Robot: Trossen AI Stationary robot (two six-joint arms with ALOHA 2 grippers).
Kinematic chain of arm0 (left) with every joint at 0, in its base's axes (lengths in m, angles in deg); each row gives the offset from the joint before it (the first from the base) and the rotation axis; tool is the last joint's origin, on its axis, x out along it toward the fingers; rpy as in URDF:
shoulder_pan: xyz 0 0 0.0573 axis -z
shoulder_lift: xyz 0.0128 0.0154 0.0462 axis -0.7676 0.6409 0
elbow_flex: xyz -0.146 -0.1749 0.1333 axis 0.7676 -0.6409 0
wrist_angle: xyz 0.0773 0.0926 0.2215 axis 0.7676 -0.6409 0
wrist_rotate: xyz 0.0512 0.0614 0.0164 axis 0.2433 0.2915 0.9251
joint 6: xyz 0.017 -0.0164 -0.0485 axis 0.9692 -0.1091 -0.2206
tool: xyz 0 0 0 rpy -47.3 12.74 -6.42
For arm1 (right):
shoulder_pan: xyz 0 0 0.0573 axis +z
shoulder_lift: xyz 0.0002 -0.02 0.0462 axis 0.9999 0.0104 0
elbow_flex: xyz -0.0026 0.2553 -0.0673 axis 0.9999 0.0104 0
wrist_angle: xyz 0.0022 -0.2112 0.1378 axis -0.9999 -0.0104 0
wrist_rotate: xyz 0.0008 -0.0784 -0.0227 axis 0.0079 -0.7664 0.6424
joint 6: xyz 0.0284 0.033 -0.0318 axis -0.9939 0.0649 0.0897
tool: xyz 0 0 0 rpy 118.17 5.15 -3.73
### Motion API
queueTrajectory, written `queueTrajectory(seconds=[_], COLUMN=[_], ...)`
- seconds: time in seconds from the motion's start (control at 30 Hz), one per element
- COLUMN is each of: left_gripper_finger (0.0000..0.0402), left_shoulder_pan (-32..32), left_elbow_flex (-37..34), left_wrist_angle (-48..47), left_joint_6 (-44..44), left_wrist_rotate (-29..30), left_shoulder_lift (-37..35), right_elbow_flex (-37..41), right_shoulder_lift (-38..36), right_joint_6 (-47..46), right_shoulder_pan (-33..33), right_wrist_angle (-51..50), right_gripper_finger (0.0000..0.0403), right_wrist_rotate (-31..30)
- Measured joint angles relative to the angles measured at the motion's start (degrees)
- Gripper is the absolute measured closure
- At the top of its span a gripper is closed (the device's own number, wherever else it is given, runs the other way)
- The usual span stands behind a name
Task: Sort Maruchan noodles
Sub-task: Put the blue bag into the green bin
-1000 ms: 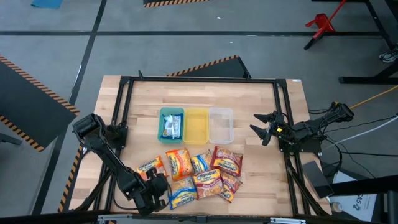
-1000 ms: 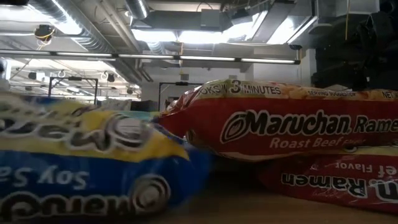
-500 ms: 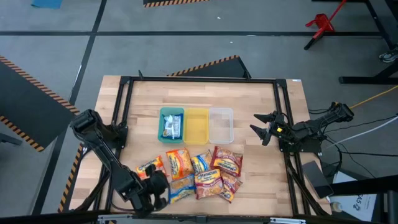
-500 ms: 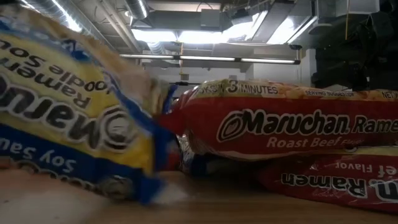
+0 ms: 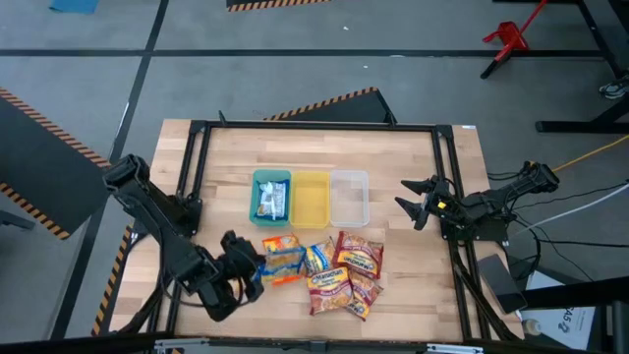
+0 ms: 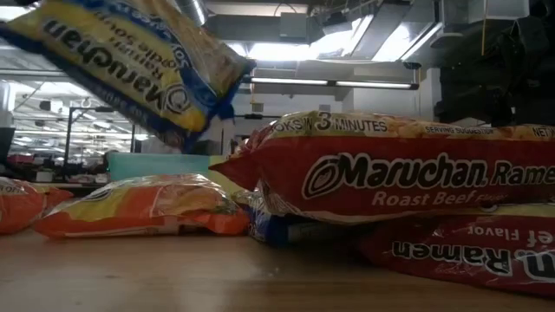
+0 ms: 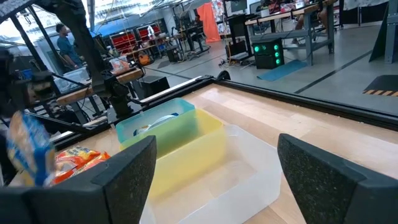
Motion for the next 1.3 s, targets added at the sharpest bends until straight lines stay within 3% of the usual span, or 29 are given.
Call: queueTrajectory(seconds=[0.2, 0.37, 0.5, 0.63, 0.87, 1.3], left_gripper_finger=[0.0401, 0.0401, 0.0401, 0.0401, 0.0401, 0.0401], left_shoulder_pan=[-4.0, -8.9, -14.5, -19.4, -25.7, -31.7], left_elbow_flex=[0.0, 0.0, 0.0, 0.0, -0.2, -0.2], left_wrist_angle=[-5.6, -12.0, -17.6, -21.5, -20.9, -18.6], left_joint_6=[-1.3, 0.1, -4.0, -3.6, -6.2, -11.8], left_wrist_rotate=[6.2, 6.6, 8.9, 6.8, 9.5, 7.9], left_shoulder_lift=[-4.4, -7.7, -8.3, -8.3, -8.1, -3.6], right_elbow_flex=[0.0, 0.0, 0.0, 0.0, 0.0, 0.0], right_shoulder_lift=[0.0, 0.0, 0.0, 0.0, 0.0, 0.0], right_joint_6=[0.0, 0.0, 0.0, 0.0, 0.0, 0.2], right_shoulder_pan=[0.0, 0.0, 0.0, 0.0, 0.0, 0.0], right_wrist_angle=[0.0, 0.0, 0.0, 0.0, 0.0, 0.0], right_gripper_finger=[0.0081, 0.0081, 0.0081, 0.0081, 0.0081, 0.0081], right_wrist_rotate=[0.0, 0.0, 0.0, 0.0, 0.0, 0.0])
